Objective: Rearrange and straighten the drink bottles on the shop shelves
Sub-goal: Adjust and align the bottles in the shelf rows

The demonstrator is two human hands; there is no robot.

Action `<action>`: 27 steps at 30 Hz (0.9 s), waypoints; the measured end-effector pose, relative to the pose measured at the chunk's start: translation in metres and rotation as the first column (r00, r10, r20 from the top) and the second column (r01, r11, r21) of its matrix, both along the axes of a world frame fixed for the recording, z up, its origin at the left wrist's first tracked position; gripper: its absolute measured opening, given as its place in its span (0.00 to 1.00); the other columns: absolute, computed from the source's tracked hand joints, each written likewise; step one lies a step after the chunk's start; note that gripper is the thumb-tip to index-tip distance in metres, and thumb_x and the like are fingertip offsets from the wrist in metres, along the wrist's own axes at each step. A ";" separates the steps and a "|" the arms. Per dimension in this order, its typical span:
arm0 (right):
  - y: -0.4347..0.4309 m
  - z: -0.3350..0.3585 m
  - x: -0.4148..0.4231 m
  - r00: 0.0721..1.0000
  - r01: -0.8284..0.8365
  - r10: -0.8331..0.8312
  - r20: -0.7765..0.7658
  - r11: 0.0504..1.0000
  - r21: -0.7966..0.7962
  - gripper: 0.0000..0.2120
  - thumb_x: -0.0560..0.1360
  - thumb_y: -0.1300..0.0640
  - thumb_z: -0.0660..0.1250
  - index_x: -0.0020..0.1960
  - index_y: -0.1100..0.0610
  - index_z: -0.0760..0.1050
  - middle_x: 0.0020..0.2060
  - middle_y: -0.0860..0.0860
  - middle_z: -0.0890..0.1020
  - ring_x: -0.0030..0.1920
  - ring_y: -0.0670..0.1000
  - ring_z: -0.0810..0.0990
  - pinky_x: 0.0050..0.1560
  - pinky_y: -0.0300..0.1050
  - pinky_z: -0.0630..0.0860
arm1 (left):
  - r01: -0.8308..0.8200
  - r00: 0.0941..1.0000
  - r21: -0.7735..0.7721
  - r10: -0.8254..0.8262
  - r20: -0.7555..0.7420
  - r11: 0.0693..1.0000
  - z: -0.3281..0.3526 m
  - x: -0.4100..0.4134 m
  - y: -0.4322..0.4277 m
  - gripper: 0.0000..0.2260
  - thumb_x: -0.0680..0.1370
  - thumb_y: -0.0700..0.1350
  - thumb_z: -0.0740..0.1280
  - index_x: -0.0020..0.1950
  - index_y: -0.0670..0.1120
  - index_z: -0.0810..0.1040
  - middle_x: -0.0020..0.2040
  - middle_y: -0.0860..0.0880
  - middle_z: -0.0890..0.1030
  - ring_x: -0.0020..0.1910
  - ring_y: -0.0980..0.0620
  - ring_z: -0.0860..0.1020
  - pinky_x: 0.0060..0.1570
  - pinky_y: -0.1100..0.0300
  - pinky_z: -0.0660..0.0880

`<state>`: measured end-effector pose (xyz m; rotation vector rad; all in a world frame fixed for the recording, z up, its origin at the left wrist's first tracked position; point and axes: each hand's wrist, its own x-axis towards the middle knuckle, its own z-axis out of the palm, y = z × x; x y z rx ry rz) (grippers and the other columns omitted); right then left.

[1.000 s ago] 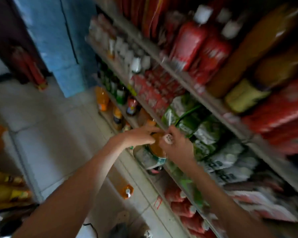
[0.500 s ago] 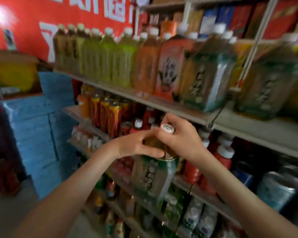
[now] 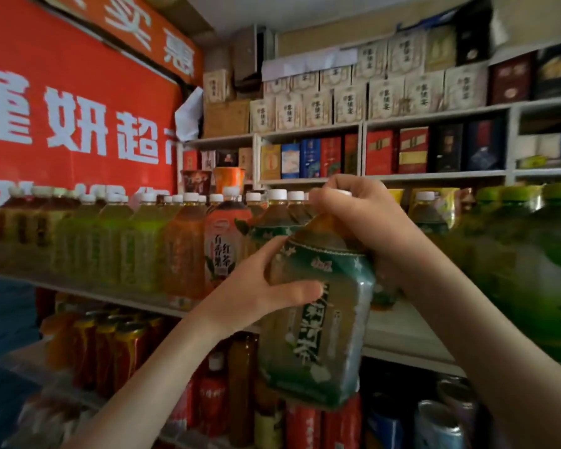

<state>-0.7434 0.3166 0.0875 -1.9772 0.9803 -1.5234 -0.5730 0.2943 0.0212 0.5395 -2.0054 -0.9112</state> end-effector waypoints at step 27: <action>-0.078 0.013 -0.068 0.837 0.540 -0.529 -0.144 0.840 0.049 0.19 0.74 0.41 0.64 0.57 0.54 0.74 0.44 0.51 0.79 0.45 0.49 0.80 0.47 0.48 0.80 | -0.290 0.954 -0.137 0.298 0.041 0.947 0.021 -0.093 -0.048 0.20 0.78 0.47 0.64 0.70 0.52 0.66 0.58 0.56 0.76 0.56 0.60 0.74 0.52 0.67 0.72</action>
